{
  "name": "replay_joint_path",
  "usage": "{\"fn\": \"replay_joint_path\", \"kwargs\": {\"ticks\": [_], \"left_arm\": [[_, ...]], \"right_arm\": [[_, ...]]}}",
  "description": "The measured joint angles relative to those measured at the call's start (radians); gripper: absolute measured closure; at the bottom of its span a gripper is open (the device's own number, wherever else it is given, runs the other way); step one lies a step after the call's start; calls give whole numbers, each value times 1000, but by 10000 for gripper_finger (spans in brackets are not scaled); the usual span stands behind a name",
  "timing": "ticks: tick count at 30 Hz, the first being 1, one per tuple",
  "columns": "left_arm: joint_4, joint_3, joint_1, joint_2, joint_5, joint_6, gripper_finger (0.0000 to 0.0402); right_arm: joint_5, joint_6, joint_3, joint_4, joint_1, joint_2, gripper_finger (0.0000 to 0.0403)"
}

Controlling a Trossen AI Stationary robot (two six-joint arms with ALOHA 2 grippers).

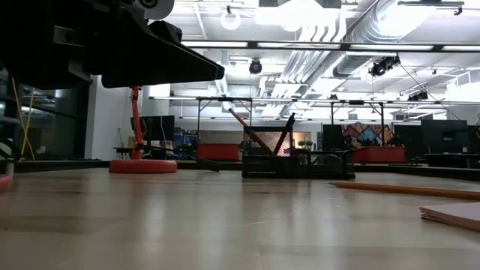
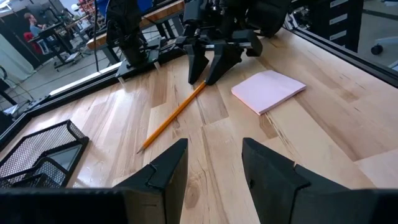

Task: Pick and place office supplies into organizer
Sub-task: Put the orange pencil into the desk organizer

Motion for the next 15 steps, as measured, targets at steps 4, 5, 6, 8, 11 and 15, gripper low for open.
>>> {"fn": "replay_joint_path", "kwargs": {"ticks": [4,5,6,8,11,15], "left_arm": [[0,0,0,0,0,0,259],[0,0,0,0,0,0,259],[0,0,0,0,0,0,259],[0,0,0,0,0,0,259],[0,0,0,0,0,0,259],[0,0,0,0,0,0,259]], "right_arm": [[-7,7,2,2,5,0,219],[-16,7,5,-6,4,0,228],[-23,7,8,-12,2,0,240],[-33,7,10,-19,2,0,267],[-35,1,10,-18,2,0,317],[-16,4,9,-11,8,0,390]]}}
